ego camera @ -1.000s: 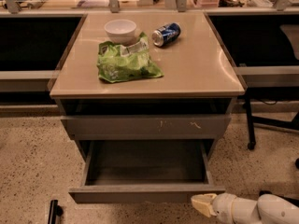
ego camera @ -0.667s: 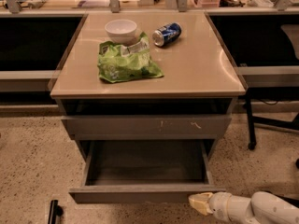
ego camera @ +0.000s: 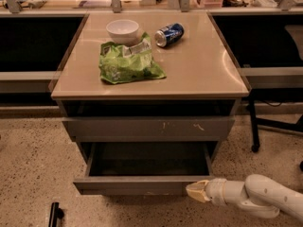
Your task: Close middle drawer
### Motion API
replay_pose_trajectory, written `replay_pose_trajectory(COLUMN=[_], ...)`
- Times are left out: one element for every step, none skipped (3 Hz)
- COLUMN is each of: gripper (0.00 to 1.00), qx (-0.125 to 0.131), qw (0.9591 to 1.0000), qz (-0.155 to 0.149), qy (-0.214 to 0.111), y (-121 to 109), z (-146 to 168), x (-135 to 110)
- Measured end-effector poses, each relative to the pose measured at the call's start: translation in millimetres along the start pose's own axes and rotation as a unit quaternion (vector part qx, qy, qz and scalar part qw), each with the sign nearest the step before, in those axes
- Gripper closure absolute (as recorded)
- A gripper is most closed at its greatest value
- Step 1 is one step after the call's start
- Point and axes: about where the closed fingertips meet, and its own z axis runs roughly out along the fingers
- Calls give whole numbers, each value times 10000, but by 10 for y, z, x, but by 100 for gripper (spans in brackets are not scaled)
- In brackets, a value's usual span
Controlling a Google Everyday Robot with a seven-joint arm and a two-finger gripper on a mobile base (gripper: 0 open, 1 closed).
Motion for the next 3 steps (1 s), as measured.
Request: replay_pose_trajectory(gripper=[100,100,100], qx=[64,338,636], qw=[9992,9965,9939], qz=[-382,-758,-898], qy=[49,34,46], y=[-142,-332,-508], z=[26,52,79], x=[-179,-366,-410])
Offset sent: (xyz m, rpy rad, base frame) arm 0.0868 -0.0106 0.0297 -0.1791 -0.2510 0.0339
